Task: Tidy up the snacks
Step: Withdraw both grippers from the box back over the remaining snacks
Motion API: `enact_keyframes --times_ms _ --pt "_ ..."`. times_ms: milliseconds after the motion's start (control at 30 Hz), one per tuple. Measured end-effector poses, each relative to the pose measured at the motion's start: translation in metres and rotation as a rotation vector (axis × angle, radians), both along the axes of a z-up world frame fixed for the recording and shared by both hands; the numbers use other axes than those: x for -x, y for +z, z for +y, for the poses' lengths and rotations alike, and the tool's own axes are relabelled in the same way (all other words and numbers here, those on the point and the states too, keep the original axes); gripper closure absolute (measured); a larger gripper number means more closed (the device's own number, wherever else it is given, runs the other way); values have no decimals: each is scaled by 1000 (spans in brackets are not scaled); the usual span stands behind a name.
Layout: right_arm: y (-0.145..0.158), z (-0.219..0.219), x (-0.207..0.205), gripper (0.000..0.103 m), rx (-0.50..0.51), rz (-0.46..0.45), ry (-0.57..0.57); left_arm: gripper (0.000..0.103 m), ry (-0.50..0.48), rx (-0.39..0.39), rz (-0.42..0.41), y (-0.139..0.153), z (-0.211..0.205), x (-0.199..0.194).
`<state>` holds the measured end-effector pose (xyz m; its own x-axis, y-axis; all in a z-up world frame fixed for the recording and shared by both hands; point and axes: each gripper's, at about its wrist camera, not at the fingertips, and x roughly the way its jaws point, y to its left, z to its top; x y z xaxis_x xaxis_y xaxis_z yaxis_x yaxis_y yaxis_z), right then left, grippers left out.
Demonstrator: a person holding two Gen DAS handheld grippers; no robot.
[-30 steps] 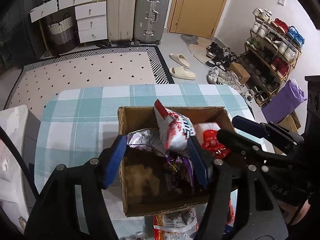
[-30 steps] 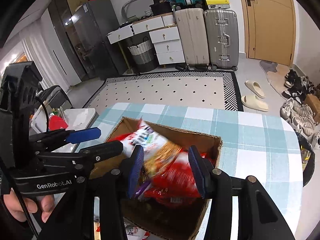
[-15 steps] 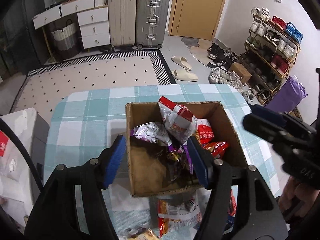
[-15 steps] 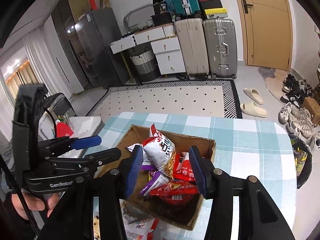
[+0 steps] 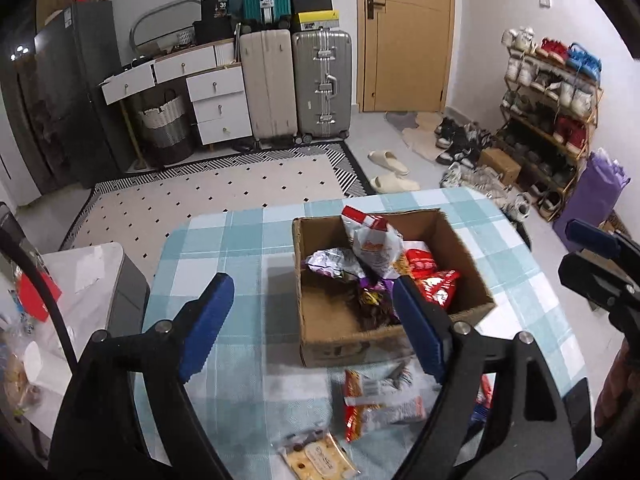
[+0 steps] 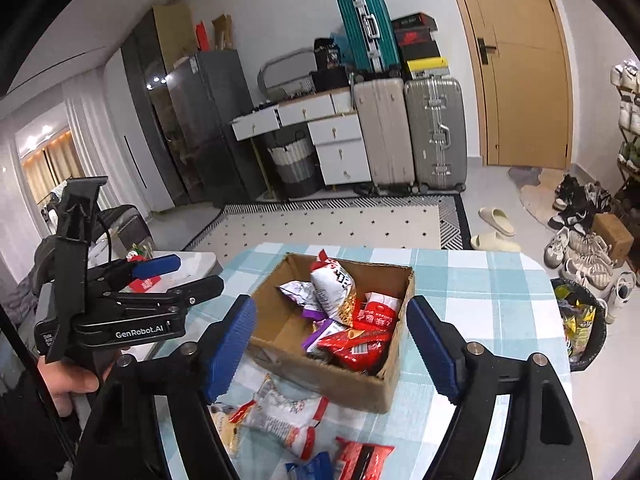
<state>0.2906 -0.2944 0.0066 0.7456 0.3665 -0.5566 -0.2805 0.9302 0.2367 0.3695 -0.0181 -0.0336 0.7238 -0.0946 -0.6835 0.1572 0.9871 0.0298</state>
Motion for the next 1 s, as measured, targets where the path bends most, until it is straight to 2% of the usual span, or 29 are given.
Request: enact_keyframes --times_ms 67,200,267,333,367,467,533,700,867,1000 --pt "5 1 14 24 0 -23 3 21 -1 18 -15 5 3 13" --pt "15 -1 48 18 -29 -111 5 17 26 -28 -83 13 5 40" --pt "20 -6 69 9 -51 -173 -20 12 27 -20 -103 15 8 52" --pt "24 -11 84 7 -84 -205 -29 1 37 -3 -119 16 12 64" --pt "25 -13 90 7 -93 -213 -30 1 46 8 -126 17 15 72" --pt "26 -17 110 4 -99 -246 -46 1 50 -20 -202 22 15 100" --pt "24 -17 123 1 -82 -265 -48 1 48 -10 -214 22 16 113" --pt "8 -17 149 1 -46 -255 -34 1 38 85 -162 5 27 135" --pt "-18 -12 167 1 -63 -222 -1 1 42 159 -102 -30 36 147" --pt "-38 -5 169 1 -52 -181 24 1 56 156 -63 -59 37 150"
